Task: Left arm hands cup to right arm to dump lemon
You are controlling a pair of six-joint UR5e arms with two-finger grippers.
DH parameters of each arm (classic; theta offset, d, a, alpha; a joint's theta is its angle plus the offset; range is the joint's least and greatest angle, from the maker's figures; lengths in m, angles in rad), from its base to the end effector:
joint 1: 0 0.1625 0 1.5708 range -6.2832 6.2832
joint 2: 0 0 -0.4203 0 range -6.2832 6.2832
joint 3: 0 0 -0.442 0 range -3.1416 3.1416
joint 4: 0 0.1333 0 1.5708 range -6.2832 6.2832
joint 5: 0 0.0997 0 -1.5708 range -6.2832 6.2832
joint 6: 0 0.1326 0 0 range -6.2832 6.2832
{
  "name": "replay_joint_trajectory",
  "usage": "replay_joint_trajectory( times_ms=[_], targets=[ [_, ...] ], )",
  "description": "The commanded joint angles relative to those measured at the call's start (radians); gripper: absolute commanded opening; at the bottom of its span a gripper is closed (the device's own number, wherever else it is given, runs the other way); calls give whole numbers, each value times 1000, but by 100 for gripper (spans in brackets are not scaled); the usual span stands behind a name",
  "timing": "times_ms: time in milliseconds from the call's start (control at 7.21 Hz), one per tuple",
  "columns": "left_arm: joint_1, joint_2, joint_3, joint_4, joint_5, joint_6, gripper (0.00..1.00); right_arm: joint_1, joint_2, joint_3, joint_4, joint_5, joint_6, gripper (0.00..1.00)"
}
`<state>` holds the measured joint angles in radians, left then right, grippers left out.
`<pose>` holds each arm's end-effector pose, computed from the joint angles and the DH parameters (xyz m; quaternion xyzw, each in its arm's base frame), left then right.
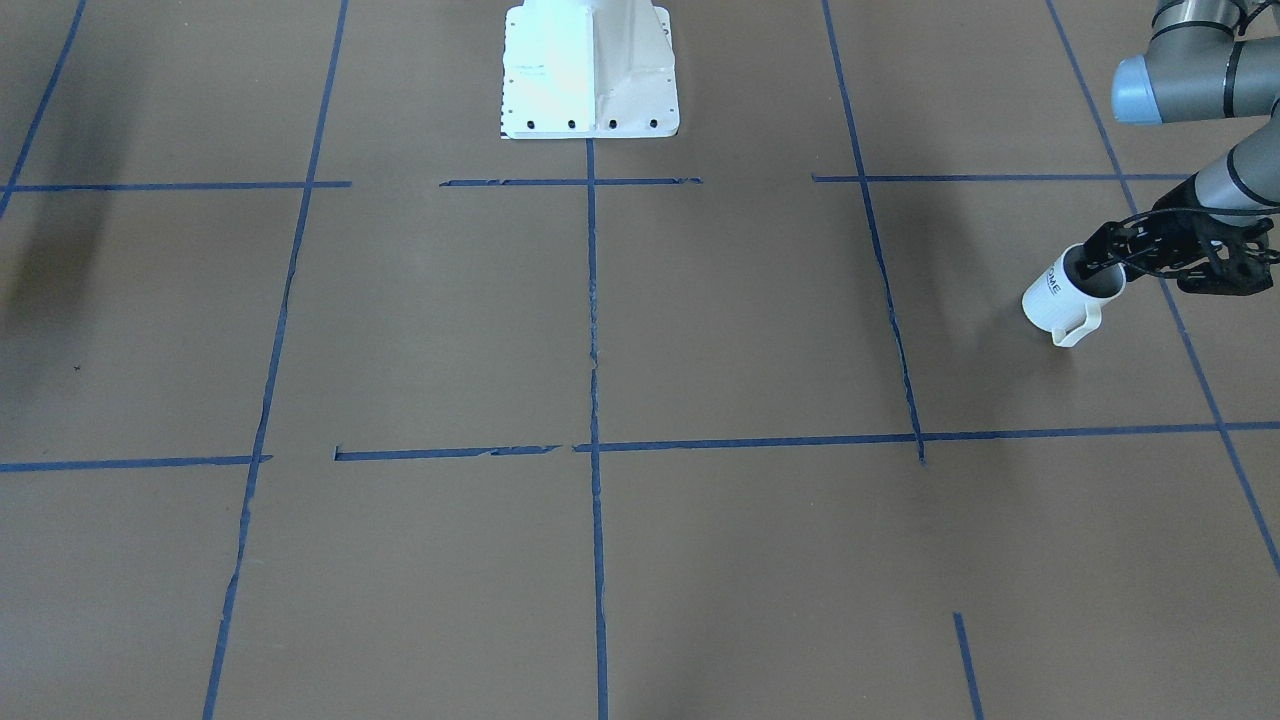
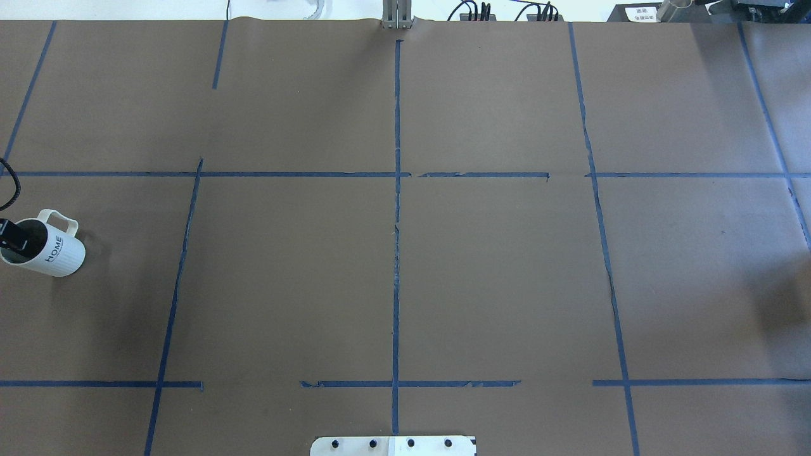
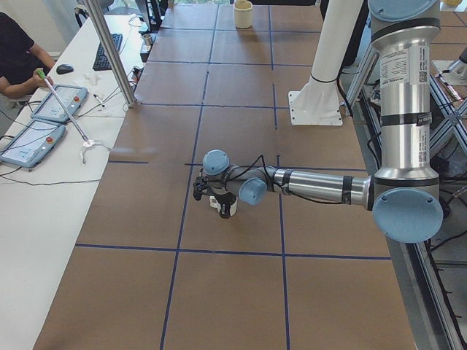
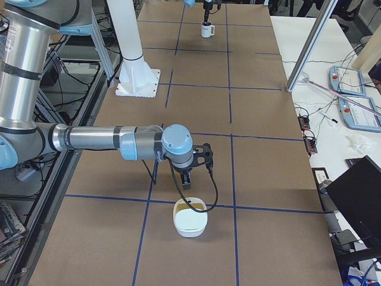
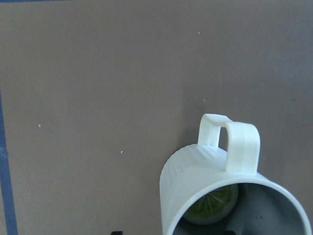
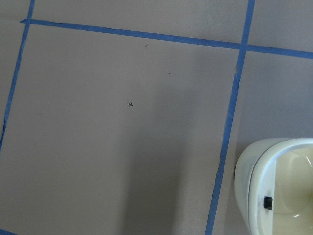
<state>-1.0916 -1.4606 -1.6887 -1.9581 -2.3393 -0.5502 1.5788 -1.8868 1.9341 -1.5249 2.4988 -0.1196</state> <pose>0.2053 -0.4844 0.6265 -0.0226 0.4095 0.0412 0.9111 0.0305 -0.4173 0.6110 0.0701 -0.4435 -0.0706 0.8907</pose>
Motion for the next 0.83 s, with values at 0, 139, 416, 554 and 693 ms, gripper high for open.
replay_joint_trajectory(
  times_ms=[0,139,416,554,693],
  targets=[
    [1,-15,-18,-1,-2,-11,0,-2,0,0,0,0,-2,100],
    [-1,-52,-69,8,3,-86,0,-2,0,3,2,0,0,100],
    [1,-165,-133,33,25,-280,0,-28,8,14,37,66,0,100],
    [10,-273,-149,91,25,-425,0,-52,8,8,167,68,9,99],
    [72,-368,-170,185,47,-561,0,-77,8,6,286,65,33,99]
  ],
)
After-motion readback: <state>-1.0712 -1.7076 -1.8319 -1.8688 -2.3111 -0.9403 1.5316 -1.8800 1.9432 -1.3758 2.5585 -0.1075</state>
